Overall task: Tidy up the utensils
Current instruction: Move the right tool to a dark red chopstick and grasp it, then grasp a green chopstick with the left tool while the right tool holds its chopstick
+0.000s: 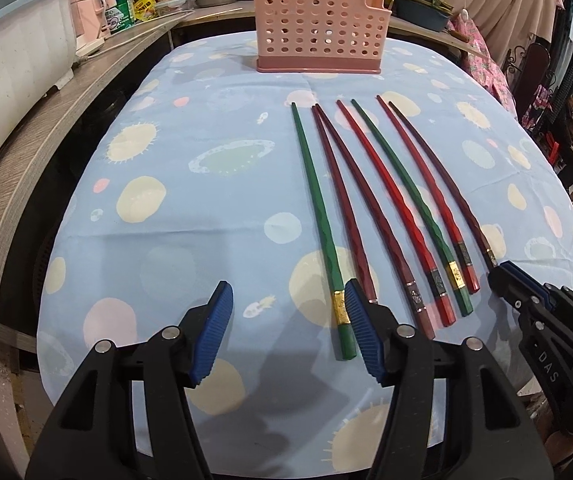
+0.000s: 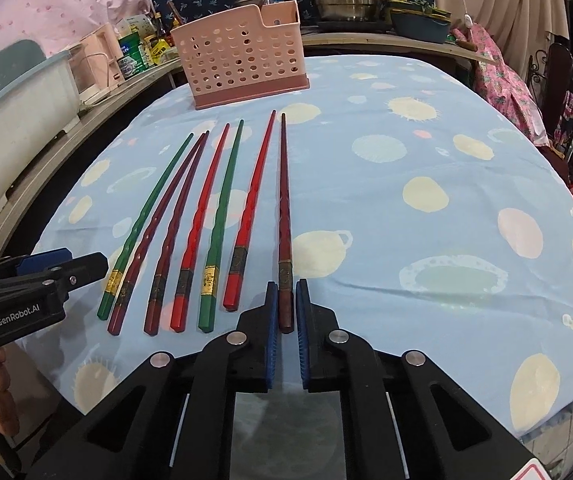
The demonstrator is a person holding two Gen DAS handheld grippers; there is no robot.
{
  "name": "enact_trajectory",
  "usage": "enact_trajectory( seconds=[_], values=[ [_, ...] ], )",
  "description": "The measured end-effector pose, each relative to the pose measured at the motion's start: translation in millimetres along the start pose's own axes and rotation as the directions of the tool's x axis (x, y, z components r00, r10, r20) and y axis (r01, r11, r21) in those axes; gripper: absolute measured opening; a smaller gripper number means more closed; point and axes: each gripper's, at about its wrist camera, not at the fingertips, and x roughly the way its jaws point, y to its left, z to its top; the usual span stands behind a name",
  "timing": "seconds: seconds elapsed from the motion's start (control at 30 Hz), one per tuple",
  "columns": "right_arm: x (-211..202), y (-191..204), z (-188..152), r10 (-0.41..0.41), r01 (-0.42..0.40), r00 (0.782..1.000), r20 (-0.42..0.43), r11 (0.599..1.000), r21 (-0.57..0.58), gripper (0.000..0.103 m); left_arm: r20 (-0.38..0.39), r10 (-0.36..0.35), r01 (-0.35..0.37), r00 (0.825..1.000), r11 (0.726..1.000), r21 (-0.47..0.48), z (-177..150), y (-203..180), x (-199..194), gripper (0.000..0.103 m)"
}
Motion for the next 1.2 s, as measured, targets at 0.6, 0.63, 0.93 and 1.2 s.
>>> enact_trajectory(
  seconds=[0.6, 0.63, 0.93, 1.2],
  values=[
    [-0.3, -1.6, -0.3, 0.007, -0.007, 1.0, -0.001, 1.0, 0.008, 0.008, -0.019, 0.009, -0.009, 1.0, 1.0, 0.011, -7.7, -5.7, 10.9, 0.048],
    [-0.3, -1.6, -0.4, 0.006, -0.006, 1.0, -0.002, 1.0, 0.007, 0.008, -0.016, 0.013, -0.013, 1.0, 1.0, 0.013, -7.9, -5.9, 10.5, 0.043],
    [-0.4, -1.7, -0.6, 0.006, -0.006, 1.0, -0.001, 1.0, 0.008, 0.007, -0.02, 0.011, -0.011, 1.0, 1.0, 0.019, -6.8, -4.6, 9.6, 0.013],
    [-3.4, -1.1, 1.4, 0.005, -0.005, 1.0, -0.003, 1.0, 0.005, 0.007, -0.041, 0.001, -0.001, 0.999, 1.0, 0.01, -5.8, -2.2, 7.9, 0.007]
  ],
)
